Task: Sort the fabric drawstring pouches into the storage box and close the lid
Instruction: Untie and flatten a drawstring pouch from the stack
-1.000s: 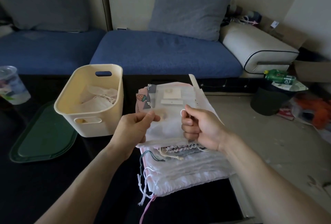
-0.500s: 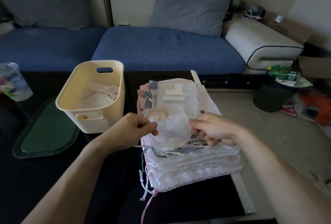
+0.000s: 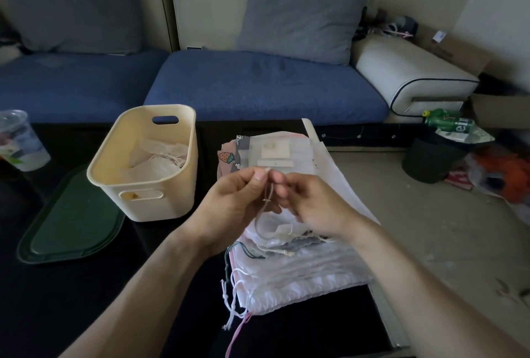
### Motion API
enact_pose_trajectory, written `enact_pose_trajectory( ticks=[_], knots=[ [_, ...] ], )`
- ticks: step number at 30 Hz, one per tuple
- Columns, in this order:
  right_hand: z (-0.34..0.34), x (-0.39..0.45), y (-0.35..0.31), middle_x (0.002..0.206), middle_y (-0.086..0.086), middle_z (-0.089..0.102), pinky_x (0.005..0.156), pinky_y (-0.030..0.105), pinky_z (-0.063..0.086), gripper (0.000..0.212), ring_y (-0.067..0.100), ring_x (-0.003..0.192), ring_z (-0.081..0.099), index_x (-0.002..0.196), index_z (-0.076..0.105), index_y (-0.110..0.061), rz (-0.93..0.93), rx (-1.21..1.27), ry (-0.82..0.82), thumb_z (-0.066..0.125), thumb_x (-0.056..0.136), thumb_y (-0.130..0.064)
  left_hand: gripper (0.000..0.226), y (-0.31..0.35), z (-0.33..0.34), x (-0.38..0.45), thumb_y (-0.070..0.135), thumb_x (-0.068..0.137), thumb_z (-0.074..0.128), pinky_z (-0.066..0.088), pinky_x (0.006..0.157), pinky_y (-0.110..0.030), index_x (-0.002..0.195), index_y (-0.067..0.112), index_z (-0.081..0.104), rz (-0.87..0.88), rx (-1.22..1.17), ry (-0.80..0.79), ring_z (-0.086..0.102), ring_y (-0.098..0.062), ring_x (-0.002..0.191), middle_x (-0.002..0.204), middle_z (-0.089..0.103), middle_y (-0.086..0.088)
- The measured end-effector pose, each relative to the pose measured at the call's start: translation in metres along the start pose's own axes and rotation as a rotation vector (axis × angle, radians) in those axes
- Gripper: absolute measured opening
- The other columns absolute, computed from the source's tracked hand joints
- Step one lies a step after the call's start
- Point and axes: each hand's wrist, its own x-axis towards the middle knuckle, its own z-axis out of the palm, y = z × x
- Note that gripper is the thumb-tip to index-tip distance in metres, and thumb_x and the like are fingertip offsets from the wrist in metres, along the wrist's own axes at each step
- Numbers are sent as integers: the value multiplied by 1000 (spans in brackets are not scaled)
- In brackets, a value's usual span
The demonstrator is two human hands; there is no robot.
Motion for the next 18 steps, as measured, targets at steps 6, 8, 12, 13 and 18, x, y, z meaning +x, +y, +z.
enact_pose_trajectory(
  ticks=[6, 8, 12, 13, 18],
  knots=[
    [11, 1, -1, 74, -2, 62, 56, 18, 41, 27, 6, 65, 55, 88, 65, -16, 147, 149, -262, 59, 88, 10, 29, -1, 2, -1, 21, 98, 55, 56, 84, -31, 116, 0, 63, -17, -64, 60, 67, -27, 93, 101, 70, -18],
    [8, 3, -2, 67, 0, 53, 55, 23, 35, 21, 10, 61, 45, 80, 69, -18, 177, 227, -281, 64, 88, 1, 37, 4, -4, -1, 21, 93, 52, 55, 94, -37, 125, 3, 61, -24, -110, 56, 67, -33, 103, 111, 69, -21],
    [9, 3, -2, 64, -1, 53, 51, 21, 31, 18, 8, 54, 40, 79, 75, -14, 188, 215, -299, 68, 94, -23, 41, 6, -2, -2, 12, 92, 60, 55, 95, -36, 133, 12, 57, -20, -46, 82, 67, -31, 109, 116, 70, -19],
    [11, 5, 0, 63, 0, 50, 49, 20, 31, 25, 8, 52, 39, 86, 73, -4, 195, 181, -270, 68, 94, -27, 40, 5, 2, -2, 10, 91, 60, 57, 90, -35, 131, 12, 59, -9, -32, 101, 68, -30, 106, 114, 72, -17],
    [19, 11, 0, 62, -2, 45, 46, 18, 31, 30, 8, 49, 37, 83, 69, -12, 225, 209, -273, 54, 103, -28, 31, 2, 7, -4, 4, 96, 56, 49, 69, -51, 123, 17, 64, 151, 292, 234, 60, -47, 86, 107, 75, -7]
  ],
)
